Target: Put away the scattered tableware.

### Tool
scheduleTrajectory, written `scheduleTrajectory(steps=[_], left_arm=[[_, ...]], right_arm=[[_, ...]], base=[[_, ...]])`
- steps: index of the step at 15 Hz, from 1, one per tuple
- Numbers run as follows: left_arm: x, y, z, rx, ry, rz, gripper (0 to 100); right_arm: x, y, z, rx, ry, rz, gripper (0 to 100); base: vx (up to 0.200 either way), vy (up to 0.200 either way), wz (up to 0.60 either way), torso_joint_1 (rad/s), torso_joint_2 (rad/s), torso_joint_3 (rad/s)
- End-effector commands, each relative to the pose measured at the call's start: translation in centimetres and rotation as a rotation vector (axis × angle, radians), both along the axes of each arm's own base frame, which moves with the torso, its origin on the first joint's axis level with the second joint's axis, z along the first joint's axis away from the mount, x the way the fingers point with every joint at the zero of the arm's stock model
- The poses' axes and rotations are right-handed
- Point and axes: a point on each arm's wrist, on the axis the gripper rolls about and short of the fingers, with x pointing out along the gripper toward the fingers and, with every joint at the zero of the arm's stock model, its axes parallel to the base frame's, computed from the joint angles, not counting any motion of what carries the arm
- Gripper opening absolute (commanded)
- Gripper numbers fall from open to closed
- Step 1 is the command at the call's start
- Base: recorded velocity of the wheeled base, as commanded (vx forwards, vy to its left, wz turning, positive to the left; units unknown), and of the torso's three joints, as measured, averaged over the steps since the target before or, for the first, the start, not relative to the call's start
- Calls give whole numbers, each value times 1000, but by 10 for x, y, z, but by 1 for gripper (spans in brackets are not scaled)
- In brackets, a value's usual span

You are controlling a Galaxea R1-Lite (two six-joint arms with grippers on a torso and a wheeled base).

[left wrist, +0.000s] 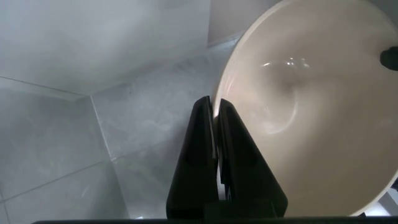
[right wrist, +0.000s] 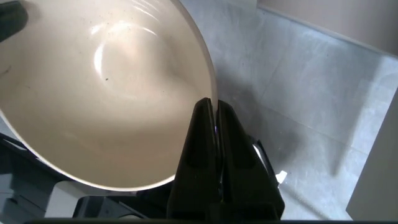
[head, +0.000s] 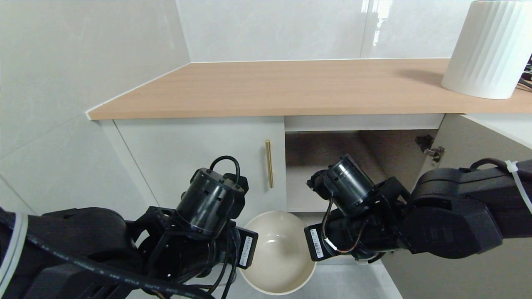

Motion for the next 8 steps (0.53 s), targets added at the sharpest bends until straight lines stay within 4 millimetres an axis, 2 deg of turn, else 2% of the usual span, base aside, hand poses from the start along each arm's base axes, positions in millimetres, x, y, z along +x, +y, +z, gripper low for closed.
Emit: scheduleTrajectory(steps=[1,2,8], left_arm=[[-1,1,-2,9,3,1,0],[-1,1,-2,9,3,1,100],[0,2,9,-17,-59,33,100]], right_arm=[[0,0,-1,-3,2,0,0],[0,1,-2,-5,3,0,0],[1,0,-3,-7,6,-12,0]], base=[[0,0,0,0,0,0],[0,0,0,0,0,0],[0,0,0,0,0,0]])
